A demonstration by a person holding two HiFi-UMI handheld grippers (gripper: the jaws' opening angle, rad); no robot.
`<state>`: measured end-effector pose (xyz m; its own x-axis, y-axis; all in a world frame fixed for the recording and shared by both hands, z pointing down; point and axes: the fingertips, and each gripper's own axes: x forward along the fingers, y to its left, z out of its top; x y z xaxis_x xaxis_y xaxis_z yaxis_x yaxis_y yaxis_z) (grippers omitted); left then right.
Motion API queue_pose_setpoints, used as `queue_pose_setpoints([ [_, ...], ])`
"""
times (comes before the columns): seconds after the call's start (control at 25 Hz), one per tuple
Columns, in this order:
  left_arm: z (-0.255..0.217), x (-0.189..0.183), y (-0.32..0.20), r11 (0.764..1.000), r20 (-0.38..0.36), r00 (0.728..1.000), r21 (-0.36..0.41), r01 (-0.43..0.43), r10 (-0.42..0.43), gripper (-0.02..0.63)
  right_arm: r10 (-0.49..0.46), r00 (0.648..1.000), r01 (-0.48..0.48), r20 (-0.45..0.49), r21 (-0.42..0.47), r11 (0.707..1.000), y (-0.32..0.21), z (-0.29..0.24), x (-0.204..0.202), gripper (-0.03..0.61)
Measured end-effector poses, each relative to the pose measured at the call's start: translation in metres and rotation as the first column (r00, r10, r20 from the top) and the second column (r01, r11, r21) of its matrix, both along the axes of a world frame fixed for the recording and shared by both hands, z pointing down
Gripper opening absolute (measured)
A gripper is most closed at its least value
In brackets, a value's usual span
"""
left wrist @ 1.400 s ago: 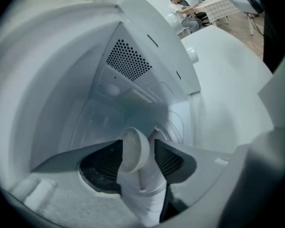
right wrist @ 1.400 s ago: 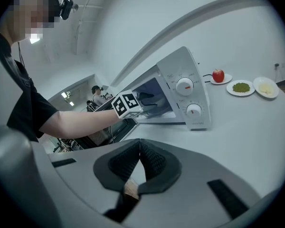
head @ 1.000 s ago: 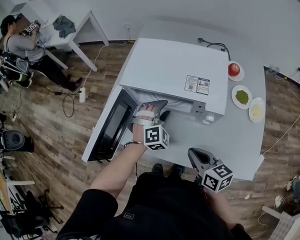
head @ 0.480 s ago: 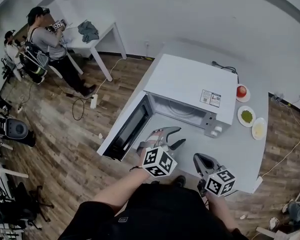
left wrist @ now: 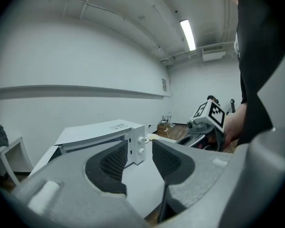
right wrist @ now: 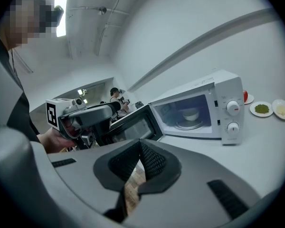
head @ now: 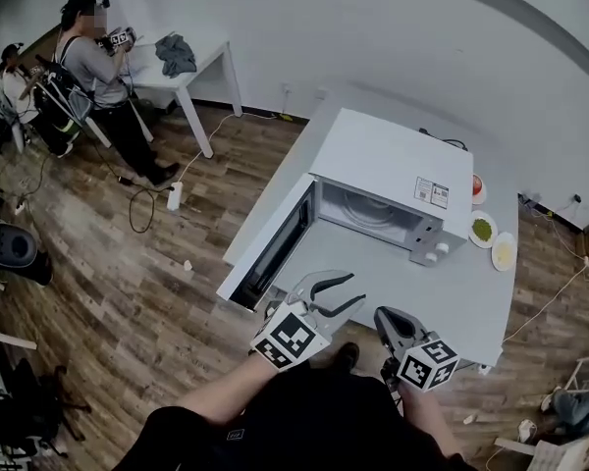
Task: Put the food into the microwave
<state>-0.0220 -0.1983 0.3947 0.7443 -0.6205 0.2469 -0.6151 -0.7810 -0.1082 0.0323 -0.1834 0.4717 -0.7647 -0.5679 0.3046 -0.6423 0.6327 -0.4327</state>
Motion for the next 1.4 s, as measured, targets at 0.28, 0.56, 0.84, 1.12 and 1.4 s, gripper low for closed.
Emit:
queue_pose_setpoints([
  [0.28,-0.023,-0.014,0.038,0.996,-0.145,0.986,-0.002,-0.084,0.083,0.133,0.020,0.999,-0.020,-0.026,-0.008,1.000,0.037,-0.008,-0.019,0.015],
  [0.56,-0.030,-0.023,0.061,0.998,-0.158,0.985,-0.002,-0.065,0.064,0.104,-0.003,1.000,0.003,-0.004,0.068,0.998,0.041,-0.039,-0.020,0.014],
  [0.84,-0.045,-0.010,0.064,1.000,-0.148,0.989,0.002,0.002,-0.002,0.058,-0.044,0.999,0.042,0.011,0.151,0.988,0.042,-0.064,0.007,0.014],
  [1.12,-0.068,0.021,0.065,0.999,-0.182,0.983,0.010,0.036,-0.034,0.012,-0.003,0.998,-0.014,0.068,0.245,0.969,0.042,-0.105,0.061,0.014],
  [1.4,-0.073,0.056,0.068,1.000,-0.174,0.985,0.007,0.019,-0.018,0.008,0.053,0.993,-0.084,0.105,0.327,0.941,0.041,-0.132,0.102,0.014],
])
